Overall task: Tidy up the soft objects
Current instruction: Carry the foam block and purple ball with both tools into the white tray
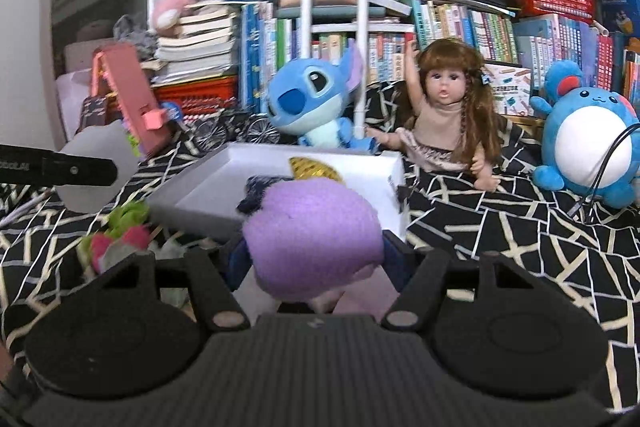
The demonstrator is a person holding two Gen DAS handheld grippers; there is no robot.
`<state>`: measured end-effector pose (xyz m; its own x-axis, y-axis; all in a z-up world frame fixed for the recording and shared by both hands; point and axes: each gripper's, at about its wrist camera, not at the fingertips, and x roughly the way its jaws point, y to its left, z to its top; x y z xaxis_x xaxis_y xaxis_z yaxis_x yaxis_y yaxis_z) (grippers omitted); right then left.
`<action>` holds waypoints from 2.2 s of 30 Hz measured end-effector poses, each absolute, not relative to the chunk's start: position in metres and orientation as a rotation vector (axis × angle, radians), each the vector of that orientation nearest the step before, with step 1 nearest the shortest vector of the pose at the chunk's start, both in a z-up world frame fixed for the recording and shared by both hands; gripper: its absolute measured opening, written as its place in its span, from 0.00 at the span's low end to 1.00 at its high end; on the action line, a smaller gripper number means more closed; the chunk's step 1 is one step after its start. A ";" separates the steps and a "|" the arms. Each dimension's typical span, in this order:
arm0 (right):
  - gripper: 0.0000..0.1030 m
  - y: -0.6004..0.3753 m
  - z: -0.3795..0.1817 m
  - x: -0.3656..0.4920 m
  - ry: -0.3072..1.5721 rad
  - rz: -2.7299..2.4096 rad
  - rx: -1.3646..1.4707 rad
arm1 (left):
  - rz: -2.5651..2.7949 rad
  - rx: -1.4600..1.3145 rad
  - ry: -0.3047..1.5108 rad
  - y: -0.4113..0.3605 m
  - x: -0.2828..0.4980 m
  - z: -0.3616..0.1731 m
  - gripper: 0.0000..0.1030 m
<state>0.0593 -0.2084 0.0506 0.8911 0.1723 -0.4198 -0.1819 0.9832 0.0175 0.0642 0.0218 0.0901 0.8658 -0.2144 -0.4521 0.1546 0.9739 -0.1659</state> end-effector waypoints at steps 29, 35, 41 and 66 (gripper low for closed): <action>0.67 -0.238 0.054 0.228 0.646 0.170 0.225 | -0.169 -0.201 0.665 0.006 0.237 0.061 0.50; 0.67 -0.240 0.038 0.242 0.694 0.158 0.255 | -0.159 -0.202 0.713 0.002 0.252 0.044 0.50; 0.69 -0.242 0.029 0.252 0.711 0.151 0.274 | -0.152 -0.214 0.744 0.000 0.260 0.034 0.50; 0.70 -0.235 0.029 0.255 0.697 0.146 0.240 | -0.146 -0.207 0.763 -0.007 0.267 0.025 0.66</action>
<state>0.2553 -0.2353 0.0294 0.7583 0.2122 -0.6163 -0.0528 0.9624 0.2665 0.2671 -0.0074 0.0254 0.7141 -0.2058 -0.6691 0.0562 0.9696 -0.2382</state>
